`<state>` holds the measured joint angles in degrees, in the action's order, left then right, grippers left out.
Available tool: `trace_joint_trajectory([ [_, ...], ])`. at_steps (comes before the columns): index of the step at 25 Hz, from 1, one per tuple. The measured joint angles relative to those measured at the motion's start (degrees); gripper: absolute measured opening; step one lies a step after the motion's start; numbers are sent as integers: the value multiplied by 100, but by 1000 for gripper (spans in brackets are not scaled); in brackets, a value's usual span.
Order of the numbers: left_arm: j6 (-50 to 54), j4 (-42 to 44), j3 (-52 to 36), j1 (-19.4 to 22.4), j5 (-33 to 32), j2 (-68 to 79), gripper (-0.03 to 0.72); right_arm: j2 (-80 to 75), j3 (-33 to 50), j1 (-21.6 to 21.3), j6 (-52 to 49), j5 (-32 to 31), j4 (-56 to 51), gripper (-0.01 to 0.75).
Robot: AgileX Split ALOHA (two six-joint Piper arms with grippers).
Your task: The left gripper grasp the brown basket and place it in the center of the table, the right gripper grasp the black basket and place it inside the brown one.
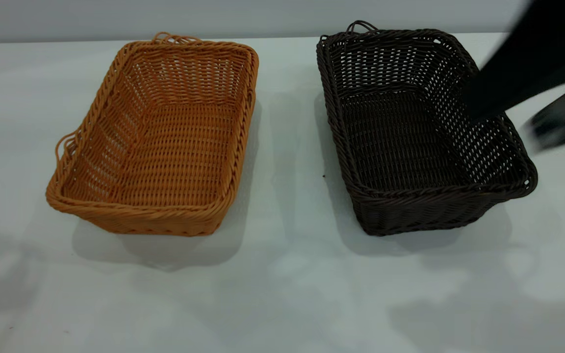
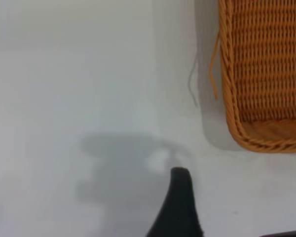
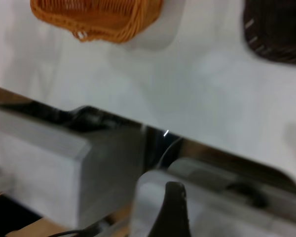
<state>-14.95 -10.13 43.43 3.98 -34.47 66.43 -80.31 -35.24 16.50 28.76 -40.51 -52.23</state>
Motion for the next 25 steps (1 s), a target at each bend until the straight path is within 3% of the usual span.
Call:
trace_joint_trajectory([
  [3, -70, -66, 104, 0, 123, 420, 585, -949, -38, 229, -326, 284, -863, 592],
  [11, -90, -85, 130, 0, 230, 909, 585, -2744, -68, 231, -295, 897, -4440, 592],
  [18, -90, -89, 130, 0, 230, 937, 585, -3448, -274, 231, -549, 1402, -4969, 592],
  [25, -90, -269, 130, 0, 298, 1009, 585, -3486, -325, 231, -1344, 2559, -5005, 592],
])
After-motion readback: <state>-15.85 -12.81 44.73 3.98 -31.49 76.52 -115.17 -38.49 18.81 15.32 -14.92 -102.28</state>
